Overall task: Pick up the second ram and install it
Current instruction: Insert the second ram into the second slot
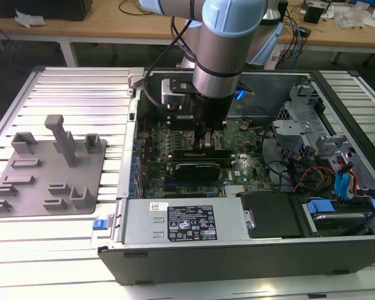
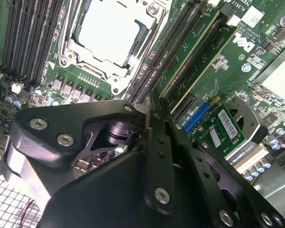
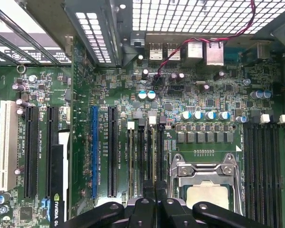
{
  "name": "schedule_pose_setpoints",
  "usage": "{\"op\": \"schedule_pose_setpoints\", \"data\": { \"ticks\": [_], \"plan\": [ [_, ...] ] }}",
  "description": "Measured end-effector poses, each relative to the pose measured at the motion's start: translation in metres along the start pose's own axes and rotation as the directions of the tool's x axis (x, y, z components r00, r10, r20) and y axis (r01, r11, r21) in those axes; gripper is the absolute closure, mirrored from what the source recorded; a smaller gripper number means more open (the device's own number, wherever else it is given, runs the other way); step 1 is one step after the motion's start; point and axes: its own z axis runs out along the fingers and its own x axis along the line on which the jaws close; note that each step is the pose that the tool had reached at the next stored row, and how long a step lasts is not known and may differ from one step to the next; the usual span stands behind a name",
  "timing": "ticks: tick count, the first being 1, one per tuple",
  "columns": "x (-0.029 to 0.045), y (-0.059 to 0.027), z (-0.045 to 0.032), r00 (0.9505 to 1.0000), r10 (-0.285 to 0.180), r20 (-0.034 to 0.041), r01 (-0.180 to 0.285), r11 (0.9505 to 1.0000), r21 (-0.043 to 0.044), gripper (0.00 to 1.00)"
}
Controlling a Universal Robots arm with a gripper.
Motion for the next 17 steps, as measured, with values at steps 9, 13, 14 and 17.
{"op": "schedule_pose_setpoints", "data": {
  "ticks": [9, 13, 14, 17],
  "plan": [
    [0.0002, -0.0003, 0.0051, 1.0, 0.0, 0.0, 0.0, 1.0, 0.0, 0.91],
    [0.0002, -0.0003, 0.0052, 1.0, 0.0, 0.0, 0.0, 1.0, 0.0001, 0.9],
    [0.0002, -0.0003, 0.0052, 1.0, 0.0, 0.0, 0.0, 1.0, 0.0001, 0.84],
    [0.0, 0.0, 0.0006, 1.0, 0.0, 0.0001, 0.0, 1.0, 0.0, 0.77]
  ]
}}
